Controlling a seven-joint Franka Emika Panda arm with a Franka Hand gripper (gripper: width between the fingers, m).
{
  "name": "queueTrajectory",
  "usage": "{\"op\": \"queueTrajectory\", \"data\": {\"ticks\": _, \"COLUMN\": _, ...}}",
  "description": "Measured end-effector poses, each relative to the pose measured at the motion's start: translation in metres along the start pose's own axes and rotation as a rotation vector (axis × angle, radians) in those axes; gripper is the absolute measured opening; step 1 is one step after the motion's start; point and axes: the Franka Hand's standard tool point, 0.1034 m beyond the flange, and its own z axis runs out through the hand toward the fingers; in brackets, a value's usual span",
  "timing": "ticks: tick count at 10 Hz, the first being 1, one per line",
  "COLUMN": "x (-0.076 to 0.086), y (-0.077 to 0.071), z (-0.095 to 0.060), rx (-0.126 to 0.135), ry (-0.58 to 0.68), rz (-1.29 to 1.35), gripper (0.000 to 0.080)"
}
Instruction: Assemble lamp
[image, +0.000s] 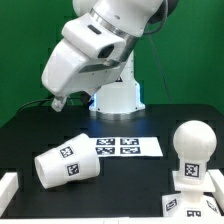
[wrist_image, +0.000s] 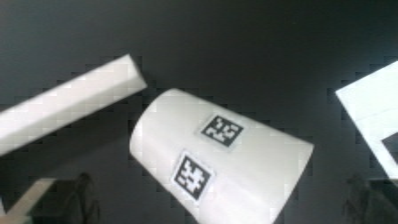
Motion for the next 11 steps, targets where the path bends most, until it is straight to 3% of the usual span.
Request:
{"op": "queueTrajectory", "data": {"ticks": 4, "x": 0.004, "y": -0.001, "z": -0.001, "rx": 0.012, "ry": 0.007, "rz": 0.290, "gripper": 0.0699}}
{"op": "queueTrajectory", "data": {"ticks": 5, "x": 0.000, "y": 0.005, "z": 0.002, "rx": 0.040, "ry": 0.014, "rz": 0.436, "gripper": 0.0699}}
{"op": "queueTrajectory", "data": {"ticks": 6, "x": -0.004, "y": 0.009, "z": 0.007, "rx": 0.088, "ry": 0.020, "rz": 0.559, "gripper": 0.0699}}
{"op": "queueTrajectory", "data": {"ticks": 8, "x": -0.014, "y": 0.014, "z": 0.012, "rx": 0.258, "ry": 0.025, "rz": 0.829, "gripper": 0.0699}}
{"op": "queueTrajectory", "data": {"ticks": 9, "x": -0.025, "y": 0.028, "z": 0.016, "rx": 0.298, "ry": 0.048, "rz": 0.908, "gripper": 0.0699}}
{"op": "queueTrajectory", "data": {"ticks": 10, "x": -0.025, "y": 0.040, "z": 0.023, "rx": 0.237, "ry": 0.124, "rz": 0.926, "gripper": 0.0699}}
{"op": "queueTrajectory", "data": {"ticks": 11, "x": -0.019, "y": 0.028, "z": 0.029, "rx": 0.211, "ry": 0.172, "rz": 0.943, "gripper": 0.0699}}
